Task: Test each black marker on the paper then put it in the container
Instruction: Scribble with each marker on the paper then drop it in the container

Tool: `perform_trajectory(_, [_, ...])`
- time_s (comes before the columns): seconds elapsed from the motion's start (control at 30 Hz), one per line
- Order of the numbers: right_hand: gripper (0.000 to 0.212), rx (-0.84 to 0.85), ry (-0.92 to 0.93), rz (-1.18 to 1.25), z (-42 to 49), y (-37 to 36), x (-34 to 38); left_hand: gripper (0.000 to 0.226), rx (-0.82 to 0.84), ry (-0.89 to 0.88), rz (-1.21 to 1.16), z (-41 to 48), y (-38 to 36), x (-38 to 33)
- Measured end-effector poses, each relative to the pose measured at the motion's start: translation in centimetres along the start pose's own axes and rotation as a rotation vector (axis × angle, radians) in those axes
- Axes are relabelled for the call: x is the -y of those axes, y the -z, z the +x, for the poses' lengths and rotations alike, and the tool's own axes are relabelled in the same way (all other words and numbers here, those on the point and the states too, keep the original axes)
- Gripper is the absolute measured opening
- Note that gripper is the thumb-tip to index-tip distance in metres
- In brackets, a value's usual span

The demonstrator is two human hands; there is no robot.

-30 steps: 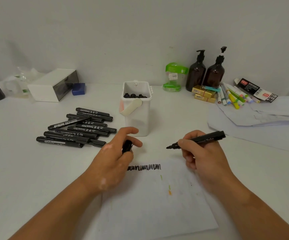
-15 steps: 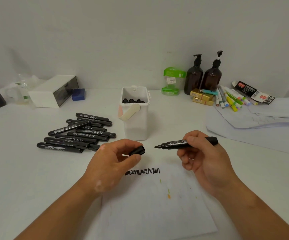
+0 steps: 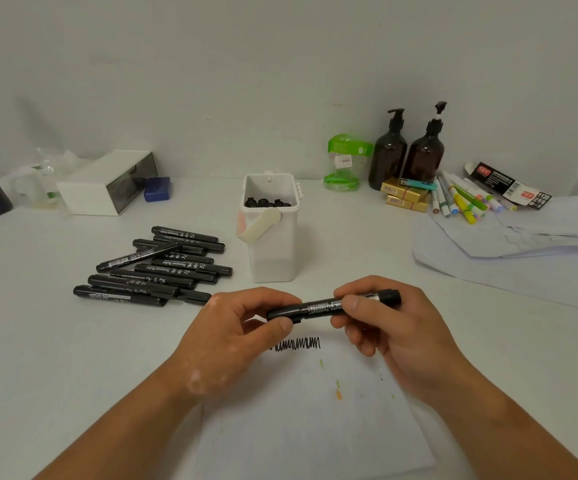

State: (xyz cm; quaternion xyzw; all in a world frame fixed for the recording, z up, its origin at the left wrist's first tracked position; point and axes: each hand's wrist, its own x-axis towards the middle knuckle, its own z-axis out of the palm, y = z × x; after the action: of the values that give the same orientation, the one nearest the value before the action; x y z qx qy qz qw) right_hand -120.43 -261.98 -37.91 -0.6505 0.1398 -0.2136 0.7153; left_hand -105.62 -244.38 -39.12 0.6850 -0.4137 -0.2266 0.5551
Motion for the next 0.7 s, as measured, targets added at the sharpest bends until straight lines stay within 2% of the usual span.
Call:
perform_trajectory(0.17, [0.027, 0.036, 0.012, -0.089, -0.2, 0.1, 0.4, 0.018, 0.009, -0.043, -0.114, 0.1, -0.1, 0.1])
perform_trajectory(0.37, [0.013, 0.075, 0.051, -0.193, -0.6, -1.0, 0.3, 0.025, 0.061, -0.016, -0.303, 0.1, -0.8, 0.5])
perform_trajectory(0.7, [0.010, -0.085, 0.166, -0.353, -0.8, -1.7, 0.2, 0.021, 0.157, -0.025, -0.288, -0.3, -1.2, 0.9])
